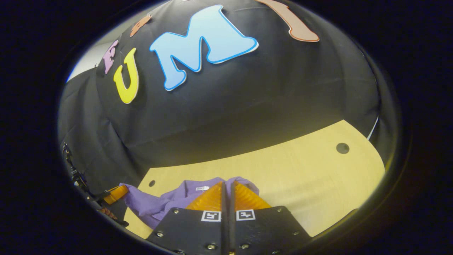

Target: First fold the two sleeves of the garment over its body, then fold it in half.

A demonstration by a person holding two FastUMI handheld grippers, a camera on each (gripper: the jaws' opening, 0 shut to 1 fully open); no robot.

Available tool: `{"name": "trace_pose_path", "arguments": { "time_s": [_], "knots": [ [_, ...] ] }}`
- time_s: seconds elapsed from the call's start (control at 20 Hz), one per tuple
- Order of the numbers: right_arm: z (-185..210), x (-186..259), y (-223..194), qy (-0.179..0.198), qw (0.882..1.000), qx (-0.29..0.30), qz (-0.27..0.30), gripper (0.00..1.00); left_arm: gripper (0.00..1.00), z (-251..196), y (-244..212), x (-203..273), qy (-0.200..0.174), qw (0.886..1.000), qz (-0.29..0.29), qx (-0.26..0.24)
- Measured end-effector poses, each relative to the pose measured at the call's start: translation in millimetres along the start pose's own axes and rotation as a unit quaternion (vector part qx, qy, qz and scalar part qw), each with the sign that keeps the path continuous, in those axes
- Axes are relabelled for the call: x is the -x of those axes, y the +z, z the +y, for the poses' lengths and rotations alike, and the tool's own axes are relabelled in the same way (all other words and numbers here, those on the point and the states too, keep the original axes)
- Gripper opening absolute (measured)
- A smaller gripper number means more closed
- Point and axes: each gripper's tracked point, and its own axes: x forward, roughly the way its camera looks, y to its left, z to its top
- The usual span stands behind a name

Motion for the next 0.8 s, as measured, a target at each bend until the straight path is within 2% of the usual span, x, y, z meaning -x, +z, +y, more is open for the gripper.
{"name": "trace_pose_path", "arguments": {
  "time_s": [0.25,0.5,0.65,0.7,0.75,0.8],
  "knots": [
    [-7.7,-23.1,1.8,-0.023,0.998,0.052,-0.008,0.01,0.08,-4.8,0.9,-24.0,0.011,1.0,-0.015,-0.022],
    [-16.1,-43.5,-10.3,-0.058,0.991,0.118,-0.007,0.02,0.08,-13.6,-26.0,-46.5,0.017,0.999,0.0,-0.028],
    [-17.6,-46.5,-18.6,-0.075,0.986,0.151,0.001,0.02,0.18,-19.0,-38.2,-48.2,0.01,0.999,0.02,-0.025],
    [-15.4,-45.6,-20.5,-0.078,0.984,0.16,0.004,0.05,0.29,-20.2,-38.7,-46.3,0.009,0.999,0.022,-0.024],
    [-14.4,-44.2,-22.2,-0.082,0.982,0.169,0.007,0.05,0.29,-21.8,-35.3,-45.2,0.004,1.0,0.019,-0.019],
    [-12.3,-41.5,-23.1,-0.083,0.981,0.178,0.009,0.07,0.41,-23.8,-32.3,-42.5,-0.001,1.0,0.016,-0.014]
  ]
}}
